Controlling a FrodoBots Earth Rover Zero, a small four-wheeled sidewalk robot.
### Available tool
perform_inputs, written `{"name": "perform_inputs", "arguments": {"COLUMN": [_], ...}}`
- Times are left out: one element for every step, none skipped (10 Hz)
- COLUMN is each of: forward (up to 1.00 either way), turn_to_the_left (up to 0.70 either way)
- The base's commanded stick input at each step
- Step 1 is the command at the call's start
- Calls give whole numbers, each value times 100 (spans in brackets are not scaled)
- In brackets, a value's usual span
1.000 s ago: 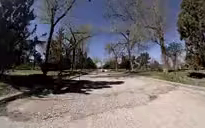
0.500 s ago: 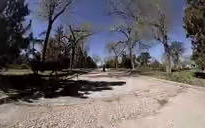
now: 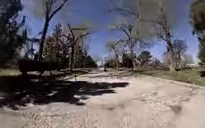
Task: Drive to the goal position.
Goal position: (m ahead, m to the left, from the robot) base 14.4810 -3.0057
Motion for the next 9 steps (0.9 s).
{"name": "perform_inputs", "arguments": {"forward": [85,85,85,85,85,85,85,85,85], "turn_to_the_left": [0,0,0,0,0,0,0,0,0]}}
